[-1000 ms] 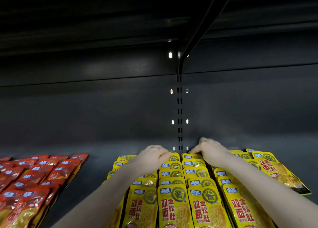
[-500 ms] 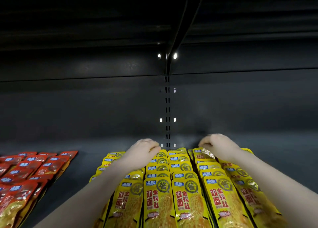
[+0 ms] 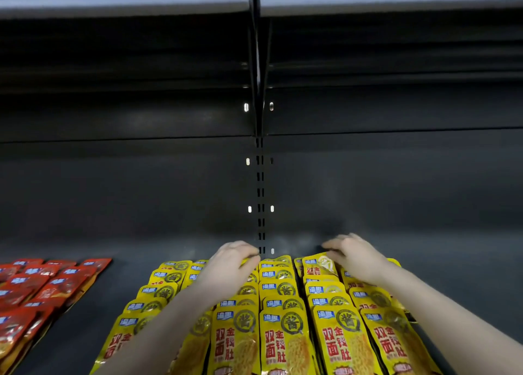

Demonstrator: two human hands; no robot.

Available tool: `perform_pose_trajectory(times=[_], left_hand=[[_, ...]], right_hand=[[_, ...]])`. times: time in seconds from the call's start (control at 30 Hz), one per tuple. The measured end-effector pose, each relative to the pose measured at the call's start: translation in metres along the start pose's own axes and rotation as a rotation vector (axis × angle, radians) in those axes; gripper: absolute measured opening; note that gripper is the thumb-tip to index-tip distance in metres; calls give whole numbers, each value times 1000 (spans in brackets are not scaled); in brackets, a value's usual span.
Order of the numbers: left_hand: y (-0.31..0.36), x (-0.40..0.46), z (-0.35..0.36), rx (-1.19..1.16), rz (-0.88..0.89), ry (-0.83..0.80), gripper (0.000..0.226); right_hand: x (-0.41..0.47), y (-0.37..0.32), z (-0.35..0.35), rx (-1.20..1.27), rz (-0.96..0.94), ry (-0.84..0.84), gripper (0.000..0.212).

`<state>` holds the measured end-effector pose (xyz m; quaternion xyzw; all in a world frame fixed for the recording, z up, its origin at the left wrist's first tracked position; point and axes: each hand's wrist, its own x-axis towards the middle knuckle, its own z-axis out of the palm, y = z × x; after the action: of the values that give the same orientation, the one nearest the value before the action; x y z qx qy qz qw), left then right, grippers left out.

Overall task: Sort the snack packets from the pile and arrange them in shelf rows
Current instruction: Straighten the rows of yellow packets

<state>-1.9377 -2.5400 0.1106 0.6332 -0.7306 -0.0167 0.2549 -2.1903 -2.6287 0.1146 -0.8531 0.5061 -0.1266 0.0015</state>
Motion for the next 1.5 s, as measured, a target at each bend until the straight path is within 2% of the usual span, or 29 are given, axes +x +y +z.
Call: perform_pose_trajectory(times=[0.17, 0.23, 0.33, 0.43, 0.6, 0.73, 0.93, 1.3, 1.5], left_hand=[[-4, -3, 0, -11, -11, 37, 35], [-2, -1, 0, -12, -4, 55, 33], [3, 2, 0, -18, 33, 62, 31], [5, 6, 0, -26, 29, 64, 31], [3, 7, -1, -43, 17, 81, 30], [2, 7, -2, -80, 14, 109, 29], [0, 6, -1, -101, 12, 110, 29], [-10, 5, 5, -99, -4, 103, 29], [-15, 5, 9, -123, -8, 104, 27]], right_hand=[[14, -10, 5, 326, 74, -34, 15], [16, -7, 4, 338, 86, -35, 11], [16, -5, 3, 338, 87, 0, 22], [10, -6, -2, 336, 1, 58, 18], [2, -7, -9, 243, -80, -208, 8], [2, -7, -11, 221, -112, -292, 20], [4, -2, -12, 190, -175, -232, 21], [3, -3, -8, 234, -128, -119, 26], [0, 4, -10, 319, -85, -130, 13]])
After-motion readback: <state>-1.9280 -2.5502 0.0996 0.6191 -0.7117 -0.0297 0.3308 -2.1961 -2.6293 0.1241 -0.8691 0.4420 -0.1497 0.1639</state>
